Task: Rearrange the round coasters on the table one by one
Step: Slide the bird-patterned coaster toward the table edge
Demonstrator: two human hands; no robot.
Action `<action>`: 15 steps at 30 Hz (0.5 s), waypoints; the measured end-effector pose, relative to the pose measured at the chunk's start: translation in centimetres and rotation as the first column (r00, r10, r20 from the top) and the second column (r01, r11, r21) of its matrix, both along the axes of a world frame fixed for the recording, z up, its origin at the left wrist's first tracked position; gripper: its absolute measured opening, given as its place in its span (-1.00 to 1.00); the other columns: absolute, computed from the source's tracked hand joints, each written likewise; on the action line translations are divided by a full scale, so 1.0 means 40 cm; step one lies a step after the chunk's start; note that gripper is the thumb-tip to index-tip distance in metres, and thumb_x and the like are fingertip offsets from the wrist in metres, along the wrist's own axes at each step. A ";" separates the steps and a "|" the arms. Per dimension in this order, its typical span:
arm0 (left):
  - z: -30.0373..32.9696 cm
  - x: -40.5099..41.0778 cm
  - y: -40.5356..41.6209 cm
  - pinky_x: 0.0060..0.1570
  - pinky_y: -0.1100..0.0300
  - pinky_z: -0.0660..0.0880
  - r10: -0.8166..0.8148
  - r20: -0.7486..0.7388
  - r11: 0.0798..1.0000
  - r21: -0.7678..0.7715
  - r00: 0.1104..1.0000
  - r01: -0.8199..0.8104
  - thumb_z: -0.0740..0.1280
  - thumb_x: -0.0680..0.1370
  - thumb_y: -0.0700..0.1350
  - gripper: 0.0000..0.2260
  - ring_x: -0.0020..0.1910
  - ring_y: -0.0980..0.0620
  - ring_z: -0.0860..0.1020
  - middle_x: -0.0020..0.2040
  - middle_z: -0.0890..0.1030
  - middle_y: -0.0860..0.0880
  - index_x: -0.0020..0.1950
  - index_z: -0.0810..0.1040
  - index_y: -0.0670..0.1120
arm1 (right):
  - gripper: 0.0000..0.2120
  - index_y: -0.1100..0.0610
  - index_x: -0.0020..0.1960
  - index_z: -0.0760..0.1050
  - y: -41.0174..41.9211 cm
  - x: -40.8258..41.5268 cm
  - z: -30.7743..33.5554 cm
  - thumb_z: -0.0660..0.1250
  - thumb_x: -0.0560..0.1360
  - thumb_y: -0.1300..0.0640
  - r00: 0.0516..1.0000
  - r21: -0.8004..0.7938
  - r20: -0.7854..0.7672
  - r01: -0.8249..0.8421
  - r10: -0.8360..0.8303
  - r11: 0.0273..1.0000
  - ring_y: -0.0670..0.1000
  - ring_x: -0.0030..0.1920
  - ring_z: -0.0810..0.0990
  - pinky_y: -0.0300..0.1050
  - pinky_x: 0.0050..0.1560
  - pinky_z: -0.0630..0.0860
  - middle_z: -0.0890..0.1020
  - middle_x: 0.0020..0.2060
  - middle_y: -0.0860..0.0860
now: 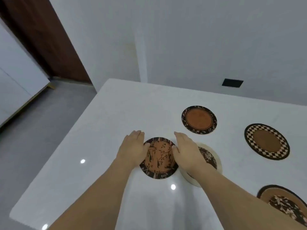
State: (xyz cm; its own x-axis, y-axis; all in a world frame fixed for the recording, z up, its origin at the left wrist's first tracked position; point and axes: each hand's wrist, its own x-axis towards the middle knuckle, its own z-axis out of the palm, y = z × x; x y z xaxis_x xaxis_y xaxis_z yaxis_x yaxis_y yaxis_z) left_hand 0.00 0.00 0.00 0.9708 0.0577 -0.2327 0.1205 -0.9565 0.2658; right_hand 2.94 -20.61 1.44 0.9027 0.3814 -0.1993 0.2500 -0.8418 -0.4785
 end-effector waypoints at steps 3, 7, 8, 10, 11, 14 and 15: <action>-0.120 -0.012 0.009 0.51 -0.03 0.04 0.046 0.109 0.998 -0.054 0.993 -0.041 0.09 0.65 0.06 -0.52 0.52 -0.06 0.13 0.53 0.25 -0.10 0.51 0.25 -0.14 | -0.51 0.15 0.49 0.17 0.032 0.020 -0.127 0.06 0.60 0.01 0.991 -0.114 0.098 0.104 -0.093 0.988 0.11 0.37 0.28 0.02 0.40 0.19 0.32 0.40 0.11; -0.212 -0.032 0.000 0.49 -0.11 0.12 0.077 0.295 0.996 -0.056 0.953 -0.063 0.09 0.62 0.02 -0.60 0.48 -0.08 0.24 0.44 0.40 -0.07 0.39 0.40 -0.11 | -0.57 0.12 0.38 0.36 0.056 -0.007 -0.227 0.08 0.56 -0.01 0.942 -0.162 0.301 0.205 -0.150 0.965 0.16 0.18 0.38 0.14 0.27 0.27 0.45 0.21 0.10; -0.215 -0.028 0.001 0.49 -0.10 0.12 0.070 0.311 0.997 -0.053 0.948 -0.056 0.08 0.62 0.03 -0.61 0.48 -0.08 0.24 0.43 0.40 -0.06 0.38 0.41 -0.10 | -0.58 0.12 0.34 0.39 0.059 -0.009 -0.231 0.08 0.55 0.00 0.923 -0.149 0.353 0.219 -0.155 0.964 0.16 0.14 0.40 0.16 0.25 0.30 0.47 0.17 0.10; -0.223 -0.027 0.006 0.50 -0.06 0.08 0.073 0.304 0.995 -0.082 0.950 -0.050 0.08 0.61 0.05 -0.62 0.49 -0.05 0.22 0.42 0.40 -0.02 0.36 0.41 -0.06 | -0.60 0.11 0.30 0.42 0.059 -0.006 -0.244 0.09 0.53 0.01 0.905 -0.141 0.397 0.223 -0.151 0.965 0.15 0.10 0.41 0.16 0.22 0.31 0.49 0.12 0.09; -0.224 -0.027 0.009 0.51 -0.03 0.05 0.084 0.308 0.993 -0.106 0.948 -0.053 0.10 0.61 0.05 -0.63 0.49 -0.03 0.21 0.42 0.40 0.00 0.35 0.41 -0.04 | -0.60 0.11 0.29 0.43 0.057 -0.004 -0.248 0.09 0.53 0.00 0.902 -0.133 0.402 0.225 -0.155 0.965 0.14 0.10 0.40 0.16 0.22 0.30 0.49 0.11 0.09; -0.217 -0.026 0.014 0.50 -0.01 0.08 0.126 0.319 0.983 -0.171 0.939 -0.074 0.16 0.59 0.06 -0.66 0.47 0.01 0.24 0.39 0.43 0.05 0.32 0.43 0.01 | -0.62 0.09 0.27 0.43 0.061 0.000 -0.249 0.10 0.52 0.00 0.901 -0.089 0.391 0.238 -0.186 0.967 0.13 0.12 0.39 0.15 0.24 0.28 0.49 0.12 0.08; -0.216 -0.024 0.017 0.49 -0.02 0.11 0.130 0.322 0.980 -0.184 0.938 -0.073 0.18 0.58 0.05 -0.67 0.46 0.01 0.26 0.37 0.44 0.05 0.31 0.44 0.01 | -0.63 0.08 0.26 0.42 0.063 0.002 -0.250 0.11 0.51 0.01 0.902 -0.070 0.387 0.237 -0.192 0.969 0.13 0.13 0.39 0.14 0.24 0.27 0.49 0.11 0.08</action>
State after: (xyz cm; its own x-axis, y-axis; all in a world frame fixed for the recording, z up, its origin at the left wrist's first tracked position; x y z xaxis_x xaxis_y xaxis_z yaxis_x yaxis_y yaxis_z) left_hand -0.98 0.70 -8.64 0.9852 0.1483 0.0857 0.0926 -0.8820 0.4620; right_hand 3.00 -18.09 -8.54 0.9764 0.1651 0.1391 0.1991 -0.9378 -0.2845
